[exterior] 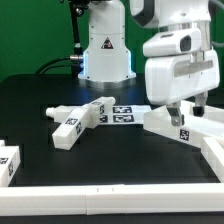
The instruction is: Assemble desk
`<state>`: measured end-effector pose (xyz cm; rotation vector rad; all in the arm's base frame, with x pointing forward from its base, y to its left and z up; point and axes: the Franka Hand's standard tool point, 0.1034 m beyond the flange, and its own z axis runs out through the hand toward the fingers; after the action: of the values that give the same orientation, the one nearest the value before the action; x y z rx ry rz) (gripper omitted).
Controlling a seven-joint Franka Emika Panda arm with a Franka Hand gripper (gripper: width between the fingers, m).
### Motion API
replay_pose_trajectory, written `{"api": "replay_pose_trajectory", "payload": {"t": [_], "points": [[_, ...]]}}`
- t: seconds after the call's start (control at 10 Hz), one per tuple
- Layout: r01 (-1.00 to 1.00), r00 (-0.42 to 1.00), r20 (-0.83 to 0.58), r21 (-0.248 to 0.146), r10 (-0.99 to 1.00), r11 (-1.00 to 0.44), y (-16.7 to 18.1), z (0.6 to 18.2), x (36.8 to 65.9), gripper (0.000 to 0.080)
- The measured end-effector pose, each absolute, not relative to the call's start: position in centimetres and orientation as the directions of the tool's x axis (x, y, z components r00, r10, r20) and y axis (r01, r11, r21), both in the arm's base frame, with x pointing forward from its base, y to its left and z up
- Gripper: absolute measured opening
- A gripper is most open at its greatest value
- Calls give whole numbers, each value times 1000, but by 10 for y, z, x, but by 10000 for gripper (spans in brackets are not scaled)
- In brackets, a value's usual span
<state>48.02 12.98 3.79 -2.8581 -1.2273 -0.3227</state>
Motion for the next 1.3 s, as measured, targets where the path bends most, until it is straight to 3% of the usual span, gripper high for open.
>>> {"api": "replay_pose_trajectory", "payload": {"t": [0.3,0.5,0.6,0.7,0.8,0.9,1.1,1.3], "points": [[711,680,202,57,705,-701,132,16,472,650],[711,678,204,59,706,-700,133,18,473,650],[711,678,204,59,706,-700,133,18,473,536],[711,678,204,59,706,-700,133,18,473,536],[711,678,203,59,706,-700,133,18,473,363],[711,678,203,58,706,-700,133,18,473,363],[711,678,204,59,706,-700,133,18,474,52],[750,632,206,81,747,-657,132,29,477,52]]}}
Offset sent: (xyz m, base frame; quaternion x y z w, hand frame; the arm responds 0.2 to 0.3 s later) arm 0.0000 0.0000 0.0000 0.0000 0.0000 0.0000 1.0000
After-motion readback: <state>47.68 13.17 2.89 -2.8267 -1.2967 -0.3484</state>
